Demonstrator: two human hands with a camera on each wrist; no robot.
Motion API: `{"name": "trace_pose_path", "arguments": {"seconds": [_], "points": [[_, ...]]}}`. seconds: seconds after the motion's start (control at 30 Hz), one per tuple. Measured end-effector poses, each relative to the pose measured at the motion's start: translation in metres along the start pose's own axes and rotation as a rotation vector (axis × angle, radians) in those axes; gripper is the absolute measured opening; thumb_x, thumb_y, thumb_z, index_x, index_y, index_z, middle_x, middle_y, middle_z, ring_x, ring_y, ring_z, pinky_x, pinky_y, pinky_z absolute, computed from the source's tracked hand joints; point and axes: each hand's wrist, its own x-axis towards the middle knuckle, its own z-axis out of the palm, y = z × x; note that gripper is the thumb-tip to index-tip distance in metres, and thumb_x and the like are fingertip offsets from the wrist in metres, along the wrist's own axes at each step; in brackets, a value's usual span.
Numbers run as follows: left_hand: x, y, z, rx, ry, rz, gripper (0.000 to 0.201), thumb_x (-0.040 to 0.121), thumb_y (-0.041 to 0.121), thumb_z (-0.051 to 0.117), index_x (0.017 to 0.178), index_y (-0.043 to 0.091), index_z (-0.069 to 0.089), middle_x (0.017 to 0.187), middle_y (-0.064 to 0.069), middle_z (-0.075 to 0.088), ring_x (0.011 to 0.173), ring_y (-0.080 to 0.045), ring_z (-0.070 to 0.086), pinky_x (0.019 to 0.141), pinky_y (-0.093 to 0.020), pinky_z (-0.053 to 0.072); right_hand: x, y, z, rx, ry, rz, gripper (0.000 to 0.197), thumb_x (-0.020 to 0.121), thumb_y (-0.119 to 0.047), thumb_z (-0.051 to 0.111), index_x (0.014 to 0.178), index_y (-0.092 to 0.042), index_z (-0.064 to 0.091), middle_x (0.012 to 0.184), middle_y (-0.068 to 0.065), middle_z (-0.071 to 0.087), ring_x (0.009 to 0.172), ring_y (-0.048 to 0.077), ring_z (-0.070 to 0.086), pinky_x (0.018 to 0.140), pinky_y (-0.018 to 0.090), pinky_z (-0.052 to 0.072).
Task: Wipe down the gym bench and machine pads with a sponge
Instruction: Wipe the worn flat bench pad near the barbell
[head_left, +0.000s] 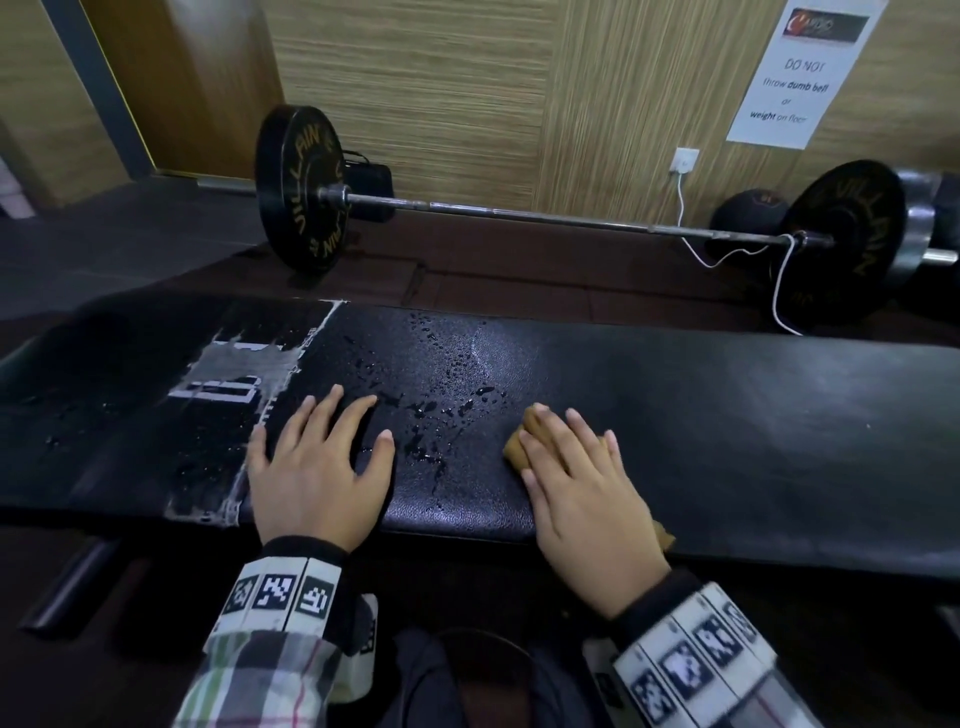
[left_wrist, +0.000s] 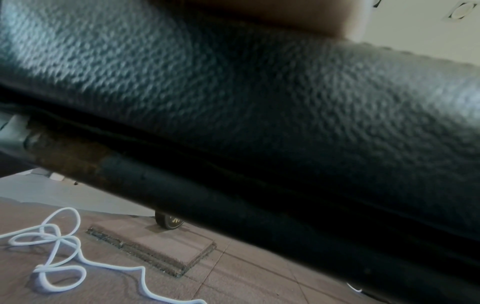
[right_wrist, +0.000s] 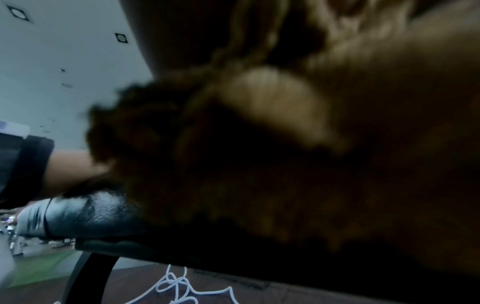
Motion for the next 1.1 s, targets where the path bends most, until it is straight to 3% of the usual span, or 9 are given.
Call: {"name": "trace_pose_path", "arguments": {"seconds": [0.2,0.37,0.43,0.53,0.7,0.83,0.93,1.03,1.1], "points": [[0.000,0.000,0.002,0.000,0.018,-0.008,0.056,0.085,0.060,0.027,0.132,0.043,0.052,0.149,0.010,0.044,0.141,-0.014,0.034,0.116,-0.048,0.012,0.013,-0.044,0.005,0.089,-0.046,-0.223,0.046,0.089,-0.031,0.033,0.129,-0.018,0.054,0.139,-0.005,0.048,0.129,0.019,0.045,0.104,0.049,0.038],[0.000,-0.001,0.002,-0.008,0.012,-0.003,0.056,0.085,0.061,0.026,0.133,0.044,0.051,0.150,0.011,0.042,0.142,-0.013,0.032,0.117,-0.048,0.011,-0.025,-0.016,-0.004,0.102,-0.078,-0.383,0.046,0.092,-0.031,0.037,0.138,-0.026,0.042,0.146,-0.011,0.037,0.135,0.014,0.036,0.111,0.039,0.029],[0.000,-0.001,0.001,-0.005,0.009,-0.005,0.056,0.085,0.061,0.026,0.134,0.045,0.050,0.150,0.012,0.041,0.142,-0.012,0.031,0.117,-0.047,0.010,-0.030,0.003,-0.007,0.100,-0.059,-0.367,0.046,0.092,-0.029,0.038,0.138,-0.027,0.041,0.147,-0.012,0.035,0.135,0.013,0.035,0.110,0.037,0.028],[0.000,-0.001,0.002,0.001,0.006,-0.009,0.056,0.085,0.061,0.025,0.134,0.045,0.050,0.150,0.012,0.040,0.142,-0.012,0.030,0.118,-0.047,0.010,-0.018,0.019,-0.006,0.089,-0.041,-0.245,0.043,0.093,-0.029,0.035,0.134,-0.025,0.047,0.143,-0.010,0.042,0.130,0.015,0.043,0.105,0.040,0.039],[0.001,0.000,0.001,0.004,-0.014,-0.013,0.056,0.085,0.061,0.025,0.135,0.047,0.047,0.152,0.014,0.038,0.143,-0.011,0.028,0.118,-0.046,0.009,0.024,-0.003,0.003,0.052,-0.087,-0.080,0.045,0.086,-0.028,0.034,0.119,-0.016,0.062,0.129,-0.001,0.057,0.115,0.024,0.057,0.093,0.048,0.047],[0.001,-0.001,-0.001,0.011,-0.040,-0.005,0.058,0.084,0.061,0.023,0.136,0.047,0.045,0.153,0.014,0.036,0.143,-0.010,0.027,0.118,-0.045,0.009,0.027,-0.037,0.005,0.086,-0.077,-0.230,0.045,0.086,-0.030,0.034,0.121,-0.019,0.059,0.131,-0.004,0.055,0.118,0.022,0.054,0.096,0.050,0.045],[0.005,-0.007,-0.006,-0.011,-0.089,0.025,0.062,0.082,0.065,0.022,0.137,0.047,0.044,0.154,0.016,0.032,0.143,-0.008,0.025,0.117,-0.042,0.008,0.013,-0.034,-0.003,0.106,-0.113,-0.333,0.044,0.089,-0.035,0.034,0.128,-0.024,0.053,0.138,-0.008,0.049,0.126,0.020,0.048,0.100,0.045,0.041],[0.015,-0.025,-0.015,0.004,-0.055,0.021,0.066,0.079,0.067,0.028,0.134,0.039,0.052,0.149,0.010,0.043,0.137,-0.015,0.039,0.111,-0.043,0.025,0.005,-0.014,-0.010,0.078,-0.123,-0.370,0.045,0.088,-0.038,0.035,0.131,-0.029,0.048,0.141,-0.007,0.046,0.128,0.020,0.047,0.098,0.042,0.042],[0.021,-0.040,-0.018,0.050,-0.053,-0.039,0.063,0.083,0.067,0.031,0.135,0.037,0.051,0.149,0.007,0.042,0.137,-0.018,0.037,0.112,-0.046,0.025,0.002,-0.002,-0.012,0.052,-0.134,-0.379,0.045,0.088,-0.037,0.036,0.130,-0.028,0.050,0.138,-0.006,0.050,0.124,0.018,0.051,0.094,0.038,0.048]]}}
